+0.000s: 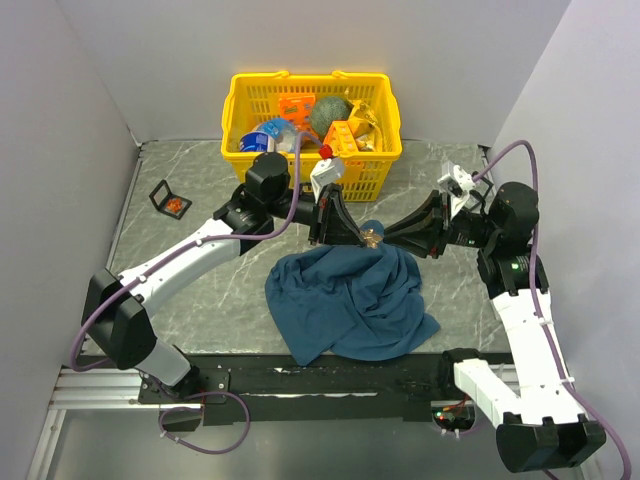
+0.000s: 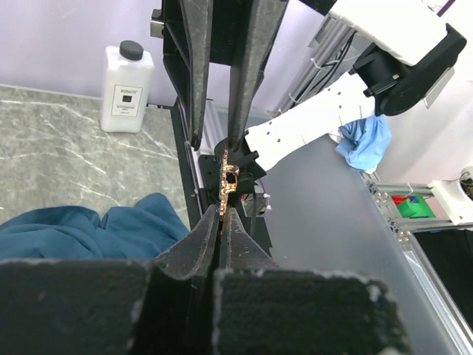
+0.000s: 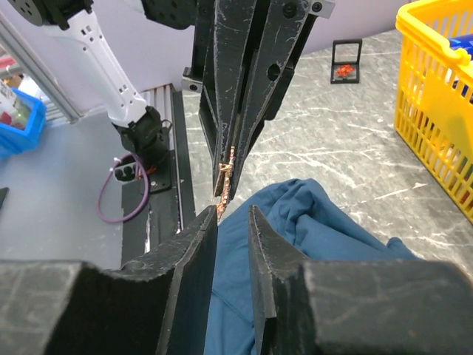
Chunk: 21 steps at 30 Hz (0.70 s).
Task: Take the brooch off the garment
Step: Close the brooch.
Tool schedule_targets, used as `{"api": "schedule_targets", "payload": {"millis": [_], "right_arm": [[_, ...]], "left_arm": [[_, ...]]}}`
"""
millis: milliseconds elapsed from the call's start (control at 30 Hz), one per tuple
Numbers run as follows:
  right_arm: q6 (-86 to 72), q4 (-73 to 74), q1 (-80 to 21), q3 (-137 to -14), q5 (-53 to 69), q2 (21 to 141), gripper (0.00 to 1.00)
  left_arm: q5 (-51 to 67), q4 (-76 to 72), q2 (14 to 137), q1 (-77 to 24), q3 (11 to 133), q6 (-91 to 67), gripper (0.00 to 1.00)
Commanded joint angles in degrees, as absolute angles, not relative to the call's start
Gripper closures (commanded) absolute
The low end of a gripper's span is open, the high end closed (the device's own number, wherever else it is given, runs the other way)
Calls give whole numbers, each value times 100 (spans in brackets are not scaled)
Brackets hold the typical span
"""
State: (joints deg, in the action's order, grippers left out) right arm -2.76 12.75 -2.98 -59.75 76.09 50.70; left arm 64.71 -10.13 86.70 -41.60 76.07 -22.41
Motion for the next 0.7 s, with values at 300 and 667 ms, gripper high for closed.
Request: {"api": "schedule_targets", "payload": {"millis": [300, 667], "right_arm": [[-747, 615, -369, -5854, 7760, 5036, 73], [-791, 528, -439, -5748, 7629, 5062, 72]], "left_arm": [[6504, -1152, 8613, -4228, 7690, -2241, 99], [6231, -1011, 8727, -4245, 7778, -2188, 99]]}}
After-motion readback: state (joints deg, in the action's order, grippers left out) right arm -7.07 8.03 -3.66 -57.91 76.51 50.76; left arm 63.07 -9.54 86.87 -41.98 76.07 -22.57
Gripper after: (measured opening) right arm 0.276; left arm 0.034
